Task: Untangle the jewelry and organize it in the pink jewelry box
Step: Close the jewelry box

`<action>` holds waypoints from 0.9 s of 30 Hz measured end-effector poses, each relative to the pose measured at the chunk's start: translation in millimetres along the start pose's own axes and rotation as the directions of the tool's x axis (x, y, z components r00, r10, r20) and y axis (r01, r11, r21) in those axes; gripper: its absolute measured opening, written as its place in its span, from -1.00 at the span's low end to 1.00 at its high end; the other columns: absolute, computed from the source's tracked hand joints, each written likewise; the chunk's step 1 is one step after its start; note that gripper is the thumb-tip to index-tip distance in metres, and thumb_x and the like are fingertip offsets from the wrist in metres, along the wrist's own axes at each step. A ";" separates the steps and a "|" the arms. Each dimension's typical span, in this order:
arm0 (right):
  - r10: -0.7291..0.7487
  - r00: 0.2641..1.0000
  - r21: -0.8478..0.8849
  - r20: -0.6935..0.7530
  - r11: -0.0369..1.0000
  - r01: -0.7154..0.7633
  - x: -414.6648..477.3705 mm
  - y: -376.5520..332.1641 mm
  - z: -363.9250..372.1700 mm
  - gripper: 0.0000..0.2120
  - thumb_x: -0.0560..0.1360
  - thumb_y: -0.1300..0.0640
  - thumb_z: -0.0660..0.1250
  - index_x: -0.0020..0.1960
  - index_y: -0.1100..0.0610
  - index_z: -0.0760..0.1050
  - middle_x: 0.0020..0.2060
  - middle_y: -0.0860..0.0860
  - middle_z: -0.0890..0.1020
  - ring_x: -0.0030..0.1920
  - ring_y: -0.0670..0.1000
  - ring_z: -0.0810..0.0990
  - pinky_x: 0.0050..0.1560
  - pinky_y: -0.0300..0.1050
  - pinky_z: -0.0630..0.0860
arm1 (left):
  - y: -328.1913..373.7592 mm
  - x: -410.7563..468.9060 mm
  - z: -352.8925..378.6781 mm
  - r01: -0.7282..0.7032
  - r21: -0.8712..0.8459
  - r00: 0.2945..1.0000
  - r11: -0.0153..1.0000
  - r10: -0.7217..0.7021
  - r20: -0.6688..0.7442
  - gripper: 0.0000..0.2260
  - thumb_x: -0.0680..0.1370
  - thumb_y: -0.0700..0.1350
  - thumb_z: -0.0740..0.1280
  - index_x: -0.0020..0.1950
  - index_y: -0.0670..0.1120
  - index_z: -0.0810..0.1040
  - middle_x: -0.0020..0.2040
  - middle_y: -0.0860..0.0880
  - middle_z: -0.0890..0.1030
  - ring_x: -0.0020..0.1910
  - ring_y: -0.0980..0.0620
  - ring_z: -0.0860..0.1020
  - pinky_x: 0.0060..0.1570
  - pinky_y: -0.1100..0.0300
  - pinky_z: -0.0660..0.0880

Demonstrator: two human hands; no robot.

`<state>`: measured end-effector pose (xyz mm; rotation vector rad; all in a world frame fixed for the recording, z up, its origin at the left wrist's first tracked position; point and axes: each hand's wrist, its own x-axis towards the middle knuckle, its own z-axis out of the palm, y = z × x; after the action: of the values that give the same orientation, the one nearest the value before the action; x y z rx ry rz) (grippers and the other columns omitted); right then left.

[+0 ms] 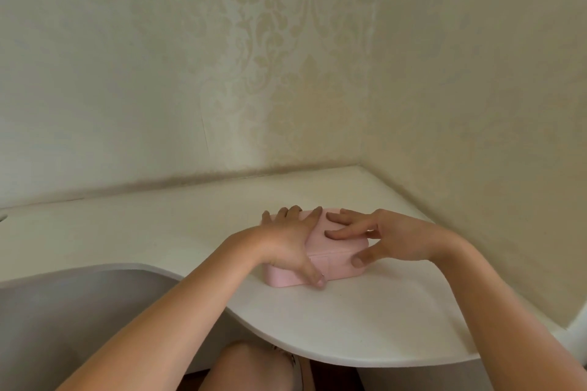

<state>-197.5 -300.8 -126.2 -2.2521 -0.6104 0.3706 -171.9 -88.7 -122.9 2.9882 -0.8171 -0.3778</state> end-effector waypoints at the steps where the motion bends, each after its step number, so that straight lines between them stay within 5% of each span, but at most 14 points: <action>1: -0.003 1.000 -0.004 0.002 1.000 0.003 0.4 -0.1 -0.5 -0.48 0.38 0.22 0.48 0.24 -0.19 0.52 0.43 -0.31 0.23 0.38 -0.40 0.16 0.38 -0.33 0.19 | -1.5 0.3 2.7 -0.005 0.007 1.000 1.000 0.005 -0.019 0.13 0.26 0.30 0.46 0.54 0.10 -0.25 0.50 -0.07 0.07 0.49 -0.09 0.01 0.46 -0.12 -0.08; 8: -0.028 0.999 -0.004 0.040 1.000 0.028 -3.4 -0.2 -0.3 -0.54 0.42 0.17 0.46 0.23 -0.20 0.52 0.39 -0.33 0.27 0.39 -0.44 0.10 0.34 -0.42 0.18 | -3.4 1.1 14.1 -0.043 0.053 0.991 0.998 0.049 -0.127 0.05 0.26 0.32 0.41 0.54 0.11 -0.17 0.38 -0.07 0.19 0.37 -0.12 0.16 0.42 -0.05 0.06; 12: 0.106 0.952 0.171 -0.287 0.984 -0.057 0.3 6.7 0.8 -0.53 0.39 -0.09 0.42 0.28 -0.14 0.46 0.33 -0.22 0.42 0.33 -0.21 0.39 0.37 -0.12 0.34 | -5.2 -3.3 11.1 -0.094 0.017 0.980 0.995 0.095 -0.176 0.07 0.23 0.32 0.46 0.53 0.11 -0.13 0.35 -0.03 0.21 0.35 -0.08 0.18 0.39 0.04 0.09; 15: 0.286 0.938 0.403 -0.198 0.896 -0.188 -1.1 10.3 -5.0 -0.41 0.32 -0.25 0.35 0.20 0.12 0.53 0.08 0.04 0.64 0.02 -0.01 0.62 0.12 -0.08 0.55 | -9.4 -4.4 0.7 -0.158 0.042 0.951 0.987 0.163 -0.264 0.09 0.22 0.32 0.47 0.52 0.12 -0.15 0.40 0.01 0.13 0.38 -0.02 0.11 0.43 0.05 0.01; 17: 0.285 0.957 0.472 -0.059 0.853 -0.225 -0.9 5.0 -8.0 -0.46 0.33 -0.26 0.32 0.01 0.19 0.61 -0.12 0.10 0.67 -0.18 0.04 0.59 -0.09 -0.14 0.54 | -15.4 1.4 -10.6 -0.179 0.137 0.906 0.974 0.218 -0.363 0.10 0.20 0.33 0.46 0.52 0.11 -0.14 0.39 0.00 0.12 0.39 -0.03 0.09 0.45 0.03 -0.06; 20: 0.328 0.937 0.578 -0.118 0.790 -0.204 12.6 -1.3 -17.8 -0.61 0.30 -0.20 0.36 -0.17 0.14 0.53 -0.36 0.01 0.52 -0.38 -0.05 0.43 -0.34 -0.25 0.37 | -22.3 12.2 -30.5 -0.204 0.176 0.861 0.963 0.262 -0.435 0.08 0.22 0.29 0.48 0.53 0.11 -0.12 0.45 -0.01 0.07 0.45 0.01 -0.01 0.44 0.00 -0.21; 24: 0.466 0.859 0.743 -0.210 0.647 -0.169 37.4 5.2 -33.1 -0.69 0.41 -0.09 0.37 -0.11 0.17 0.47 -0.38 0.02 0.44 -0.48 -0.07 0.39 -0.51 -0.28 0.39 | -33.0 27.6 -43.5 -0.102 -0.016 0.881 0.995 0.083 -0.466 -0.03 0.36 0.24 0.43 0.55 0.08 -0.13 0.56 -0.03 -0.04 0.53 -0.02 -0.13 0.47 -0.09 -0.19; 27: 0.571 0.780 0.852 -0.256 0.514 -0.097 54.4 14.5 -38.3 -0.69 0.48 -0.04 0.34 -0.04 0.21 0.45 -0.35 0.09 0.45 -0.52 -0.05 0.41 -0.56 -0.29 0.45 | -59.5 42.4 -27.8 0.036 -0.283 0.920 0.958 -0.142 -0.365 -0.16 0.46 0.30 0.28 0.56 0.06 -0.11 0.57 -0.06 -0.02 0.54 -0.06 -0.02 0.47 -0.12 -0.01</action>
<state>-130.4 -303.5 -115.3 -1.4155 0.3169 0.1576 -100.3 -60.0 -110.5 2.7122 -0.5399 0.0909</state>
